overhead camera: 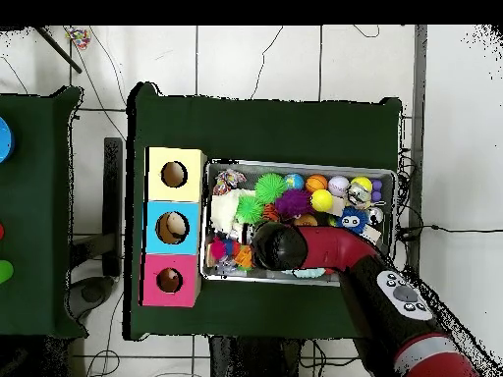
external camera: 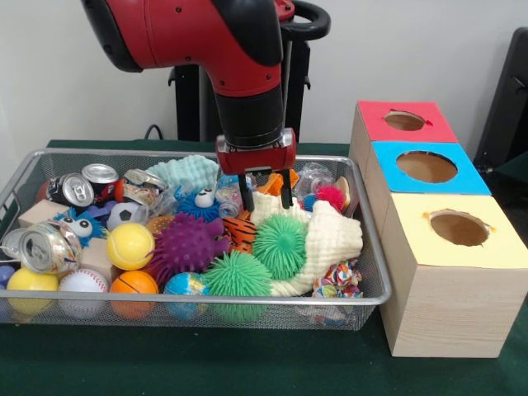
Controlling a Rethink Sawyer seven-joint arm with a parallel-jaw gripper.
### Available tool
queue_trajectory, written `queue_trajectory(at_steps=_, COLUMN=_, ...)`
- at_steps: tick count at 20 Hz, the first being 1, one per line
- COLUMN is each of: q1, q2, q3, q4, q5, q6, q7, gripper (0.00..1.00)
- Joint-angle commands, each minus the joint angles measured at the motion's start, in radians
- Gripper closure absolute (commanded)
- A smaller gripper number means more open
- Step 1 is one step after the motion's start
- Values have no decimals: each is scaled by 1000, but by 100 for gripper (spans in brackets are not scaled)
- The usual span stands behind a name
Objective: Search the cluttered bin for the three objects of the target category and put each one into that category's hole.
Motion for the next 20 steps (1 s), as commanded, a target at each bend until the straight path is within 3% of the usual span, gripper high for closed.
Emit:
queue_trajectory(at_steps=1, q1=13, q2=-35, q3=78, q4=-22, q5=40, q6=137, q7=-13, gripper=0)
queue_trajectory(at_steps=6, q1=29, q2=-51, q3=78, q4=-10, q5=53, q6=140, q7=10, gripper=0)
queue_trajectory(at_steps=12, q1=41, q2=-16, q3=81, q4=-31, q5=56, q6=126, q7=1, gripper=0)
queue_trajectory(at_steps=16, q1=45, q2=-10, q3=80, q4=-66, q5=60, q6=159, q7=-19, gripper=0)
queue_trajectory(at_steps=20, q1=62, q2=43, q3=84, q4=-161, q5=65, q6=202, q7=-44, gripper=0)
